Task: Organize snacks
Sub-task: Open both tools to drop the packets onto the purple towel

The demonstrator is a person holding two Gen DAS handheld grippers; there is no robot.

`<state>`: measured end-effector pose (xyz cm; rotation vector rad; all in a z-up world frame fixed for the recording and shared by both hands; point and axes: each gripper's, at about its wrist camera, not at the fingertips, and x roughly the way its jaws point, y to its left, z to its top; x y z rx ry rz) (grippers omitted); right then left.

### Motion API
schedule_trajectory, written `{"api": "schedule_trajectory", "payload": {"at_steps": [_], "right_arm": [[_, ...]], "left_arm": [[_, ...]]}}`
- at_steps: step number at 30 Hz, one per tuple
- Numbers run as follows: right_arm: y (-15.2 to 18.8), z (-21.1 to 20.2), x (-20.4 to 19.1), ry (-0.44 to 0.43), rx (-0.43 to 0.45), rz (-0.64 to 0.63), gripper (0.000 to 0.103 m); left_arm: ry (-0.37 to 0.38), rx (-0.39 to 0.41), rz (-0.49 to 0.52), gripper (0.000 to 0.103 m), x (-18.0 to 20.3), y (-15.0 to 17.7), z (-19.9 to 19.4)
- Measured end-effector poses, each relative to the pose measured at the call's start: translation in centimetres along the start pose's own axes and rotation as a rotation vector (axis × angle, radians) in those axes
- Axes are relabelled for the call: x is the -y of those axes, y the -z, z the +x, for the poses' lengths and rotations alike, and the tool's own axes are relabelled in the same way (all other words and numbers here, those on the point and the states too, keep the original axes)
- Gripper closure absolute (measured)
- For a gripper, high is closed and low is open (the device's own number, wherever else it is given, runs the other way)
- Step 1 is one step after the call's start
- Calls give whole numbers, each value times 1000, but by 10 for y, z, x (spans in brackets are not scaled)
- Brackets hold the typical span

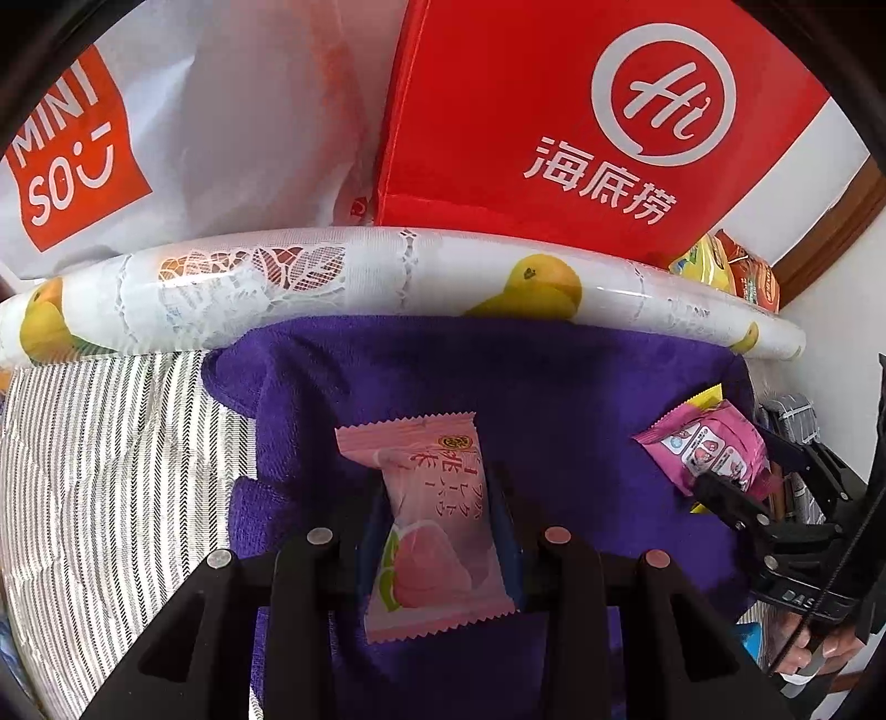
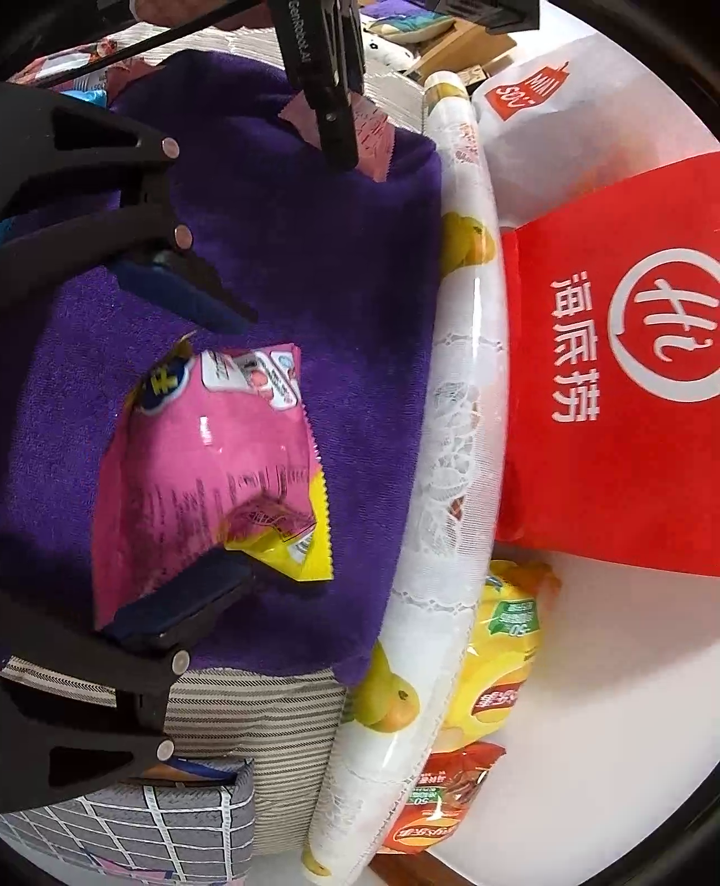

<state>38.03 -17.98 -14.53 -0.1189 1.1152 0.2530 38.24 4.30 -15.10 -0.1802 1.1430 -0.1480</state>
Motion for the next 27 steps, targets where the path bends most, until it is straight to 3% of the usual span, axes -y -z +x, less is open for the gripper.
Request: {"api": "schedule_trajectory", "payload": {"at_steps": [7,11,27], "right_arm": [[-2,-15,-3,-13,39,8,13],[-2,-25,3,-31,64,20,13],[-2,-58,-5,-28,142,63,13]], "left_arm": [[18,-10,5,69,1,0,2],[17,-8,7,50,2,1,0],[20,83,42,49,6,-1,-40]]}}
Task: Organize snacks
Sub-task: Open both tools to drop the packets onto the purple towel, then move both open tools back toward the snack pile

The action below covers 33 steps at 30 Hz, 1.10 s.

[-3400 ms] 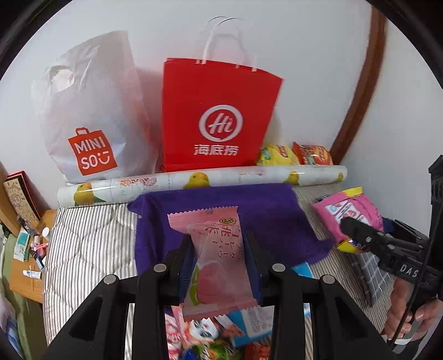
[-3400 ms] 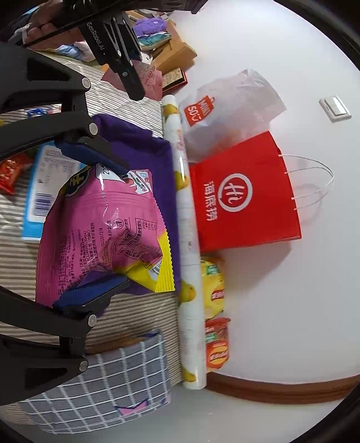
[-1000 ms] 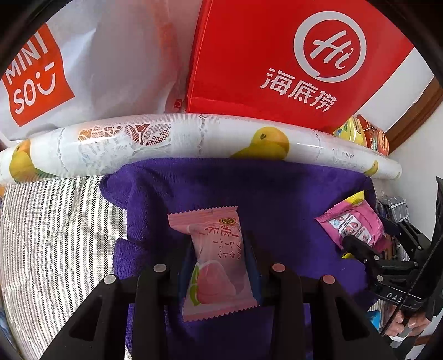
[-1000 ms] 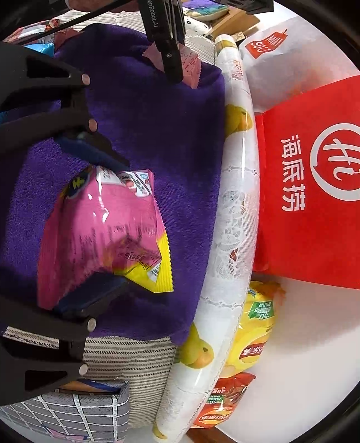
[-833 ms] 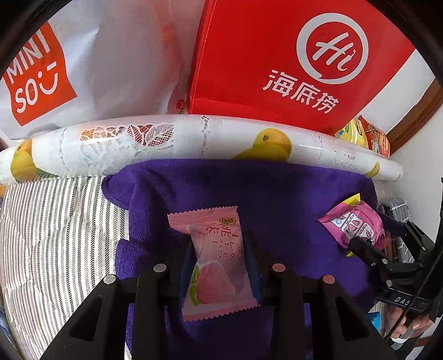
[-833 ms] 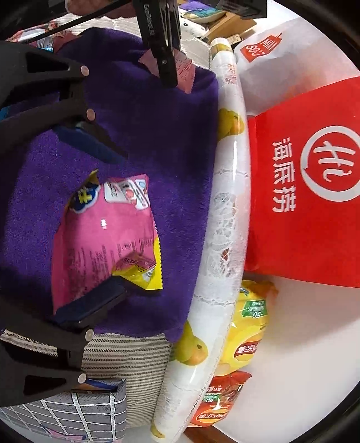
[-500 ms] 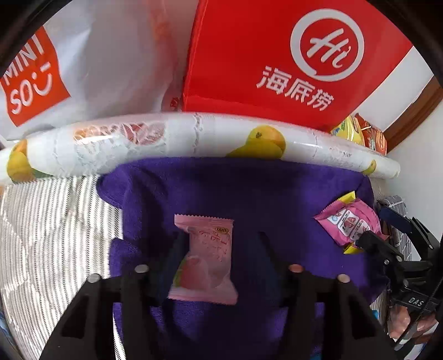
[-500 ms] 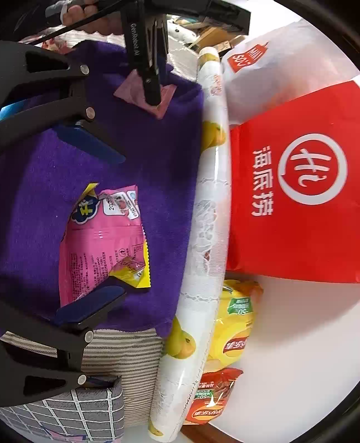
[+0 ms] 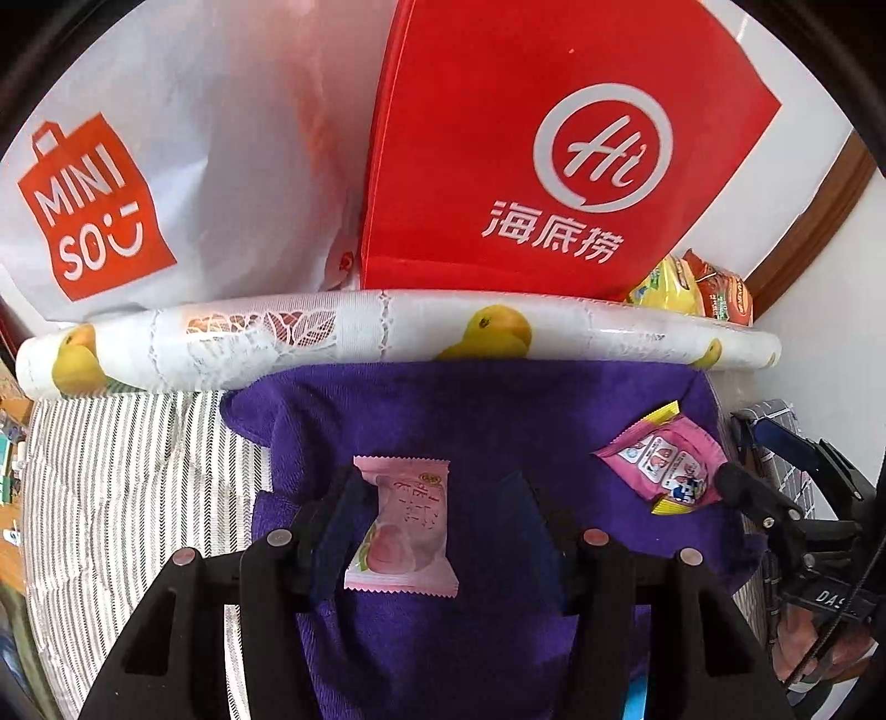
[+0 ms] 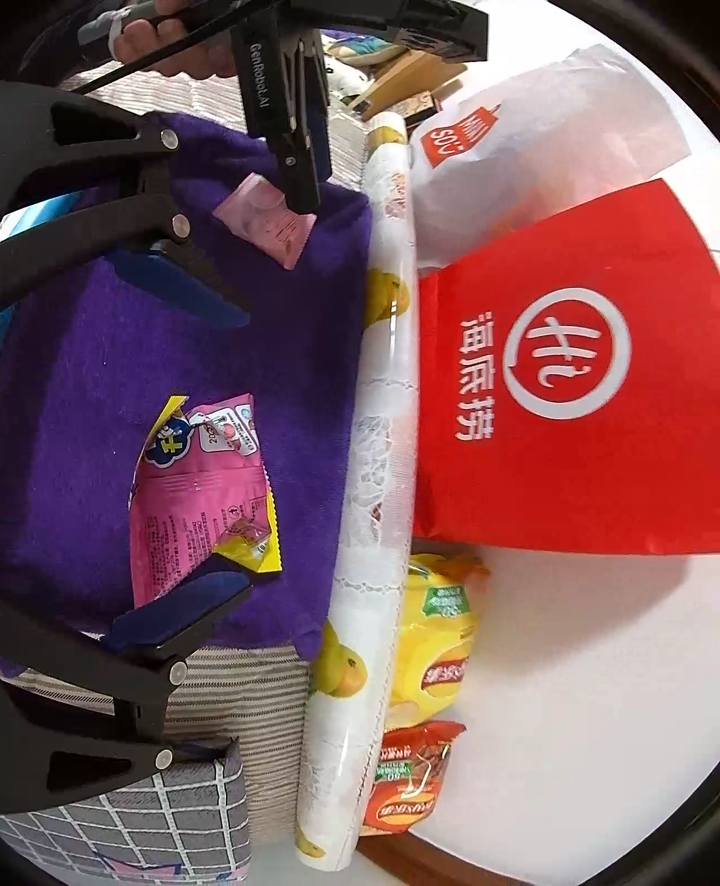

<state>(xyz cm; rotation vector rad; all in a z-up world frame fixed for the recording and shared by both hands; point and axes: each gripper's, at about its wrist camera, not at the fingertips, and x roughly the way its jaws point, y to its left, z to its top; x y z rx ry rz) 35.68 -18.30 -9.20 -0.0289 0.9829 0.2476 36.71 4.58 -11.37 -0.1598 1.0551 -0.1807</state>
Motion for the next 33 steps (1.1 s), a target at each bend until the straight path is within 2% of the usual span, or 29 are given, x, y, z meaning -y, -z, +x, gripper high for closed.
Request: {"api": "schedule_trajectory", "payload": {"at_steps": [8,13,18,26,33], "right_arm": [[14,-47,-4,50,61,10,15],[36,-83,-7,42,95,63,17],[62,-118,-13,57,105,73,19],[111,-146,-37,24,57,44,19],[160,-147,-72,-14,0,-3,19]], "left_arm": [[29,45,35,49,11,3,-34],[67,82,83,49,27,9,-60],[83,179,91,49,35,17,-104],[61,214,53,49,20,53,-148],[46,171,-8,49,-1,96,-166]]}}
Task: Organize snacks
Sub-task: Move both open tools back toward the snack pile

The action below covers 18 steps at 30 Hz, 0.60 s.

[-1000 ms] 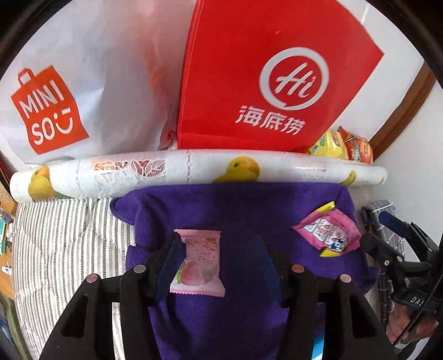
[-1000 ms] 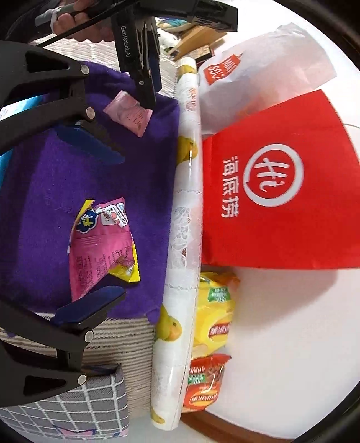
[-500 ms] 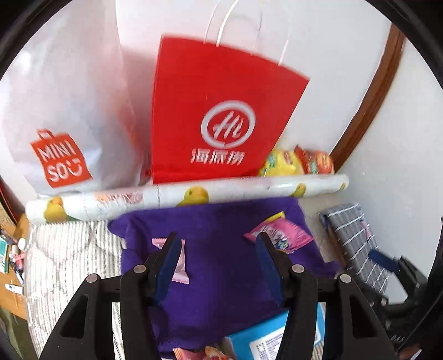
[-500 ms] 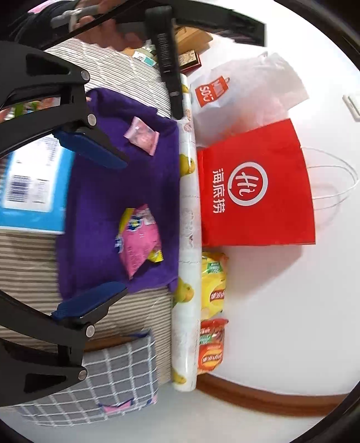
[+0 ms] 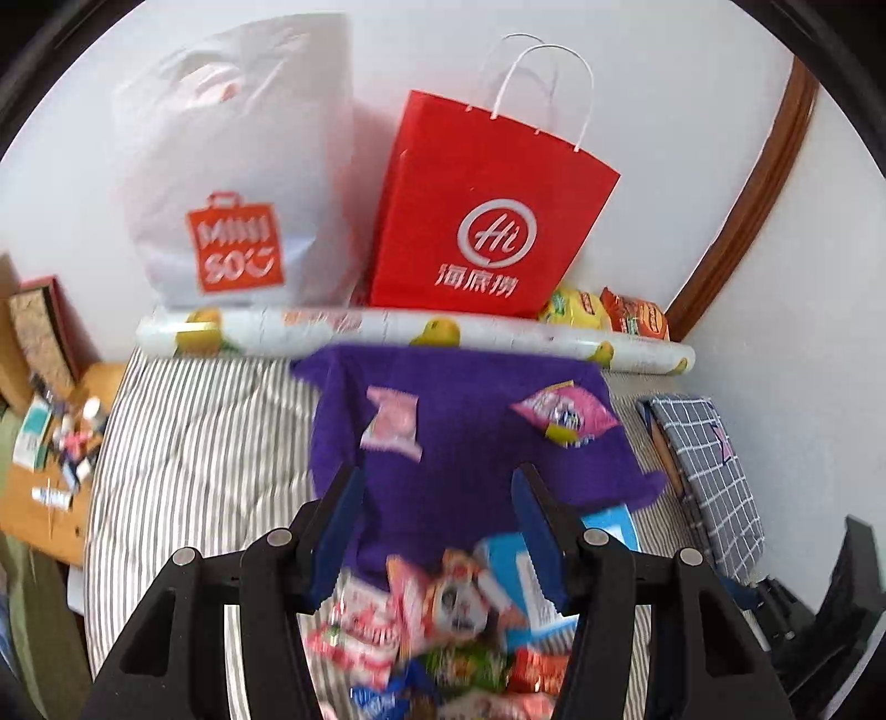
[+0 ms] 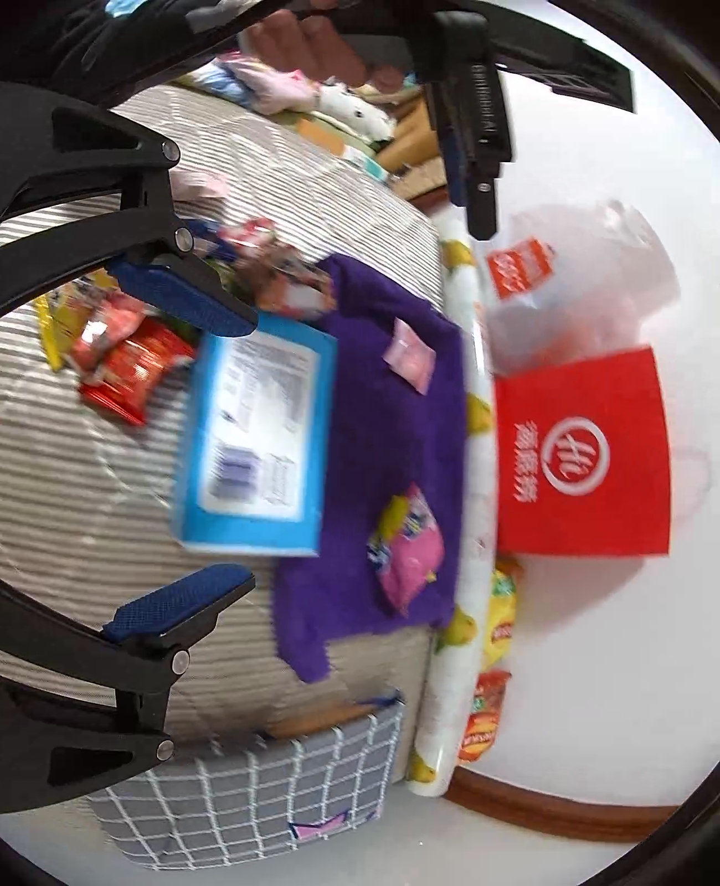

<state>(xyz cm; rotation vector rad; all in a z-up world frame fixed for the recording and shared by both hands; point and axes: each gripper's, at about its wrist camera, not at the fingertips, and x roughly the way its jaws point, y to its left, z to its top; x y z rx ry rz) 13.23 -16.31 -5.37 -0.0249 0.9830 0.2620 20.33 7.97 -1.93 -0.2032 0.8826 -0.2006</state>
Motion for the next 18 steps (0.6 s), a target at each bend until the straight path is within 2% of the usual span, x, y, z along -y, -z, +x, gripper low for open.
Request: {"api": "schedule_trajectory", "payload": {"at_steps": [6,9,13,18], "right_arm": [[35,1,-16,-8,-17,4,22],[51,0,-22,-58,-36,12,23],[74,-2,-41,-101,-45,-26,23],[98,8,-62,-138,-86,-52,23]], "left_arm": [[-14,10,-28,49,-13,33,-24],[-34,-1,-64,49,-24,49,-29],[-64,-16,-82,39,-33,66,-31],[-87,-8,-115,35,-47,85,-36]]}}
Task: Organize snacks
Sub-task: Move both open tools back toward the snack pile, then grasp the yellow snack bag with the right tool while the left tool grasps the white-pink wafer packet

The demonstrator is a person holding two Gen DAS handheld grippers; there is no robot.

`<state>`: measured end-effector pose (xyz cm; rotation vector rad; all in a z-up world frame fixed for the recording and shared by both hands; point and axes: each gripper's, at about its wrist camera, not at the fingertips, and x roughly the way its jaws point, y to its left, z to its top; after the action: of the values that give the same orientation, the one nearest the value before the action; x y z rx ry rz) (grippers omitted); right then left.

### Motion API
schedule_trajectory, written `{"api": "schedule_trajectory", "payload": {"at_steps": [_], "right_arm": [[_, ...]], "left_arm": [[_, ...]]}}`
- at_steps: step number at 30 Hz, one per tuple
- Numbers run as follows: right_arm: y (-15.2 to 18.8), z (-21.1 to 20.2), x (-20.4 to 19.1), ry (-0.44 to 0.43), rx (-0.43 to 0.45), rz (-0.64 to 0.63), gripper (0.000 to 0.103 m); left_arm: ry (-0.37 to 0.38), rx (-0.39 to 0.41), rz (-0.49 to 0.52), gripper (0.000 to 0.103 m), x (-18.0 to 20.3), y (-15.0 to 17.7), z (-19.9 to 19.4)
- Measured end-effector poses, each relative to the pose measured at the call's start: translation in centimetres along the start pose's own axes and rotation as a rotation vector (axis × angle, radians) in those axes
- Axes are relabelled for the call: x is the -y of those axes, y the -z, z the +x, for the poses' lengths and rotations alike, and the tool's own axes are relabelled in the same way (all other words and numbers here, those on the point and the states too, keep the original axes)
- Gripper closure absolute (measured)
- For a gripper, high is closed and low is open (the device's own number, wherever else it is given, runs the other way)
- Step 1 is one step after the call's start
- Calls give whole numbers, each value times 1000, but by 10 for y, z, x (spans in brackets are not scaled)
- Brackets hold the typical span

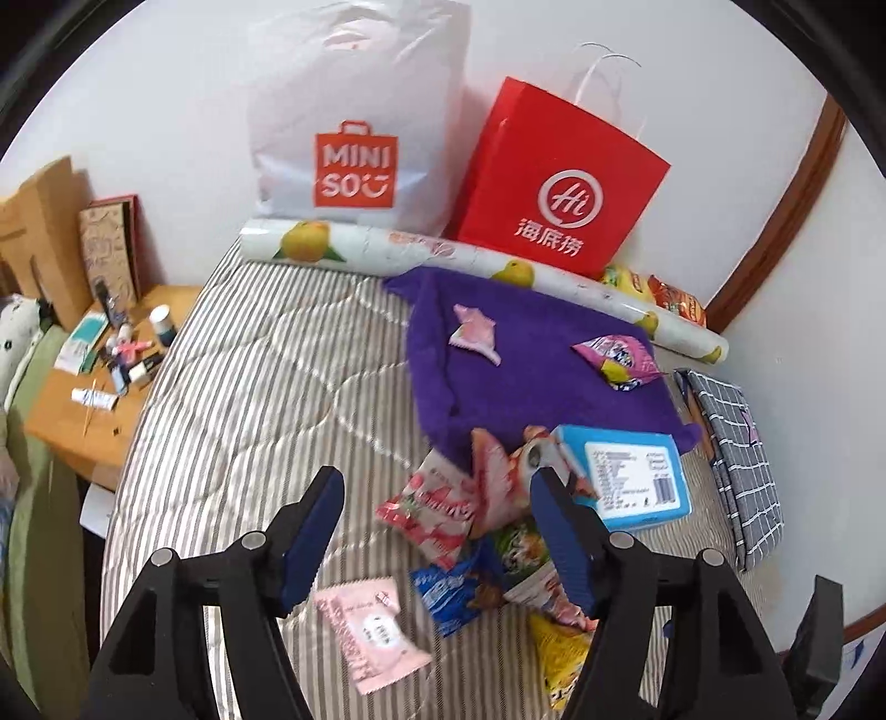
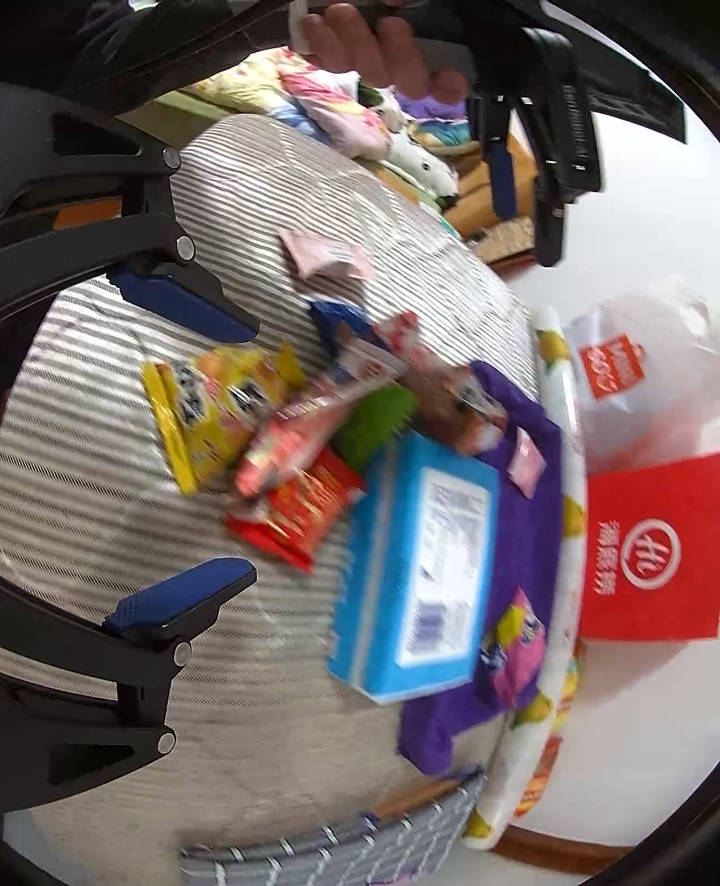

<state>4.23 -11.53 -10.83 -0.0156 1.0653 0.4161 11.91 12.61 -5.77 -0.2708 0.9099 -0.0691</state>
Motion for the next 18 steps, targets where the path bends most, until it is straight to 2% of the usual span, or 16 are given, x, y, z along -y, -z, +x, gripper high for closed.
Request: {"api": "schedule_trajectory", "payload": {"at_steps": [14,15,16,18], "right_arm": [[10,49,-25,59,-59,-29,23],[10,52,-26,71,-62,-32,26],[11,54,-27,85,-61,-40,35],[11,55,-29,98,-65,-55,45]], "left_arm": [[-72,-68,-35,35,-56,43,7],[-73,-75,-38,35,-59,46,8],[-76,-81,-38,35,-61,49,10],[-80,-92,-40,35,-63,54,14]]}}
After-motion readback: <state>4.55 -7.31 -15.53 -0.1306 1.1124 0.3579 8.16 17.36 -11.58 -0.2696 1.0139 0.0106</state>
